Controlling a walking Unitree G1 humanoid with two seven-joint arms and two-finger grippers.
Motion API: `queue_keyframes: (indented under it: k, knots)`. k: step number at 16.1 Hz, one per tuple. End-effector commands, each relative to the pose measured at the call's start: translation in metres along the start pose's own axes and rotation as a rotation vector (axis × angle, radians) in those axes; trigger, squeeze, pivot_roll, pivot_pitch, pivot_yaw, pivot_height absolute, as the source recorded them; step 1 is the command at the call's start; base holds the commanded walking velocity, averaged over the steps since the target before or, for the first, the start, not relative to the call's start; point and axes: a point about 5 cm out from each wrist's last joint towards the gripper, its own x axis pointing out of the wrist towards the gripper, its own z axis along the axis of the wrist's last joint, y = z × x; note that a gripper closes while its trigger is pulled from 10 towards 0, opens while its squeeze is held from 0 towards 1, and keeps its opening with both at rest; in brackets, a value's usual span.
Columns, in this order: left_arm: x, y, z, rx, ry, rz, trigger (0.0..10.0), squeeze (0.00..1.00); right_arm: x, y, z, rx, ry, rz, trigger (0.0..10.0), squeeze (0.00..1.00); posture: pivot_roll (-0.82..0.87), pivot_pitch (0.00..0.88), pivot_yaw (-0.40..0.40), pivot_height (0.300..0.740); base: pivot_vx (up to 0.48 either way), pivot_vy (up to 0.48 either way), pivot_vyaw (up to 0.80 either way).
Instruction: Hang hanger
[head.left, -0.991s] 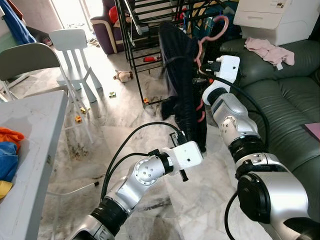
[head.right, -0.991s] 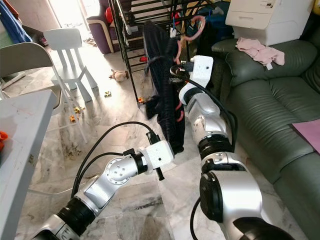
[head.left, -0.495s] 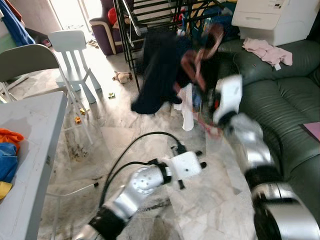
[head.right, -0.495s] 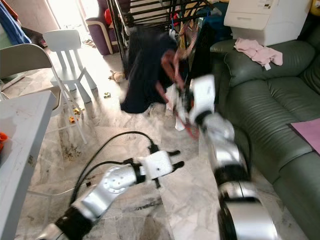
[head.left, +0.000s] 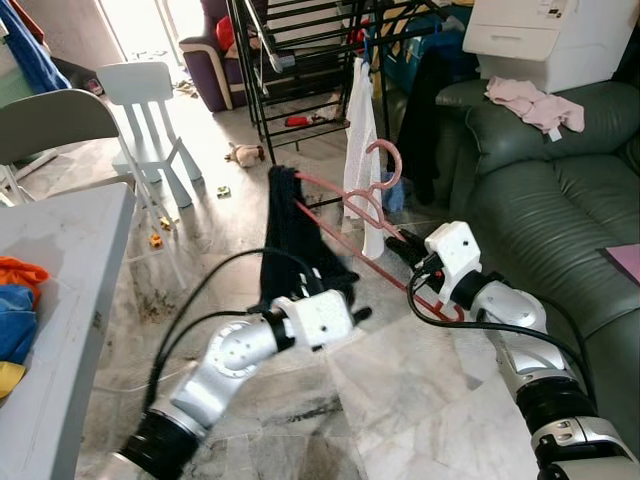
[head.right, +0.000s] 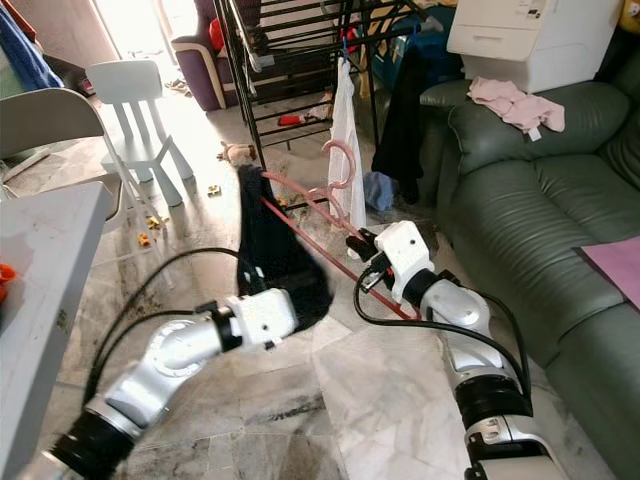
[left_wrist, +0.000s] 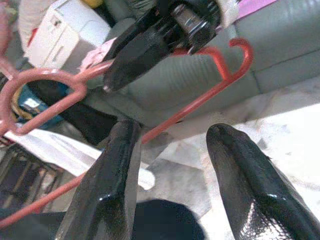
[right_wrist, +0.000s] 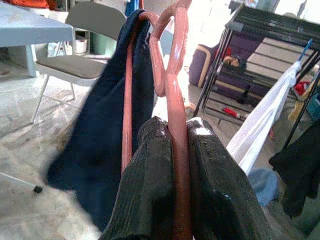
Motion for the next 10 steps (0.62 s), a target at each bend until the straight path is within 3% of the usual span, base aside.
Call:
queue_keyframes:
  k: [1, 5, 8, 10]
  knots:
    - [-0.003, 0.006, -0.004, 0.02, 0.02, 0.009, 10.0, 1.0, 0.005, -0.001, 0.018, -0.033, -0.095, -0.009, 10.0, 0.0, -0.1, 0.0, 0.088, 0.74, 0.0, 0.0, 0.0]
    - [-0.012, 0.027, -0.011, 0.065, 0.059, 0.102, 10.0, 1.0, 0.005, 0.006, 0.021, -0.026, -0.143, 0.038, 10.0, 0.0, -0.09, 0.0, 0.094, 0.74, 0.0, 0.0, 0.0]
    - [-0.016, 0.052, -0.016, 0.07, 0.088, 0.265, 10.0, 1.0, 0.003, 0.002, 0.026, -0.019, -0.167, 0.047, 10.0, 0.0, -0.1, 0.0, 0.099, 0.74, 0.0, 0.0, 0.0]
    - [-0.018, 0.075, -0.018, 0.05, 0.103, 0.456, 10.0, 1.0, 0.003, 0.005, 0.032, 0.003, -0.195, 0.085, 10.0, 0.0, -0.1, 0.0, 0.103, 0.74, 0.0, 0.0, 0.0]
